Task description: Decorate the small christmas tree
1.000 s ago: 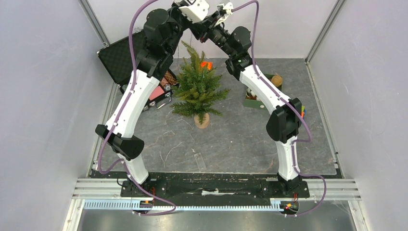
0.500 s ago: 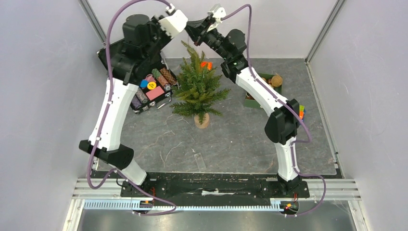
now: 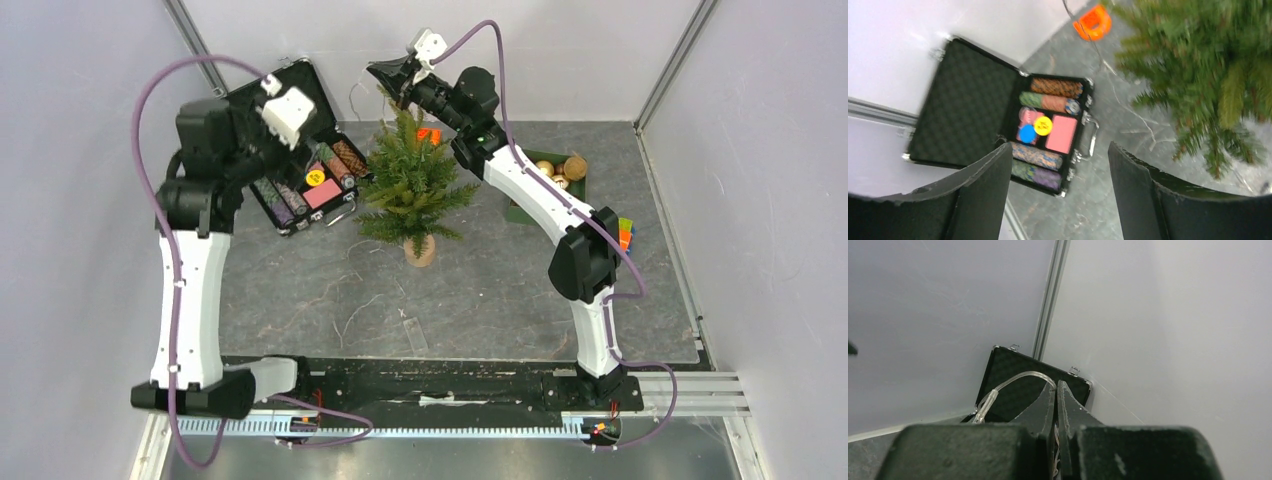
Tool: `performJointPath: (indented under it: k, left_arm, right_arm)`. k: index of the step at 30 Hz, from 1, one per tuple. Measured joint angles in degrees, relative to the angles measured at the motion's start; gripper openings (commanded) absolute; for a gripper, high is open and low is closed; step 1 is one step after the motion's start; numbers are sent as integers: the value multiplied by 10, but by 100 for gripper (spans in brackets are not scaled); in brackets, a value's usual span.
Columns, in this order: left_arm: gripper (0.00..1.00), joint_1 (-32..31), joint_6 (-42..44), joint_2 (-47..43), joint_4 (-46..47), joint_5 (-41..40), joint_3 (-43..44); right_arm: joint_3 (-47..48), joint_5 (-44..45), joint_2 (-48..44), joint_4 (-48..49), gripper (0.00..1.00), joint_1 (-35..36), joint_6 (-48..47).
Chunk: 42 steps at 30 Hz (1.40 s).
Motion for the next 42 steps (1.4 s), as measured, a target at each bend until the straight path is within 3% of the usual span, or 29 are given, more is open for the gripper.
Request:
performJointPath:
  k: [6,11,17,24,31,42]
  left_arm:
    - [70,54,-7,-84,181,117,-322]
    - [73,75,-90,17,366,167,-440]
    - [79,77,-181,90,564,213,-453]
    - [70,57,-198,112,778,256,-473]
    - [70,56,-160,169,819,293,-476]
    - [71,33,-66,205,808,344,-476]
  right_arm:
    - [-6,-9,-2,-3,0,-1,-4]
    - [-7,-21,-9,-3,0,0,-4]
    - [-11,-34,-21,-14,0,5,-13]
    - [-31,-38,-46,-15,0,27,-25]
    - [-31,-47,-54,-15,0,31,-24]
    - [-31,-47,-54,-20,0,33,-34]
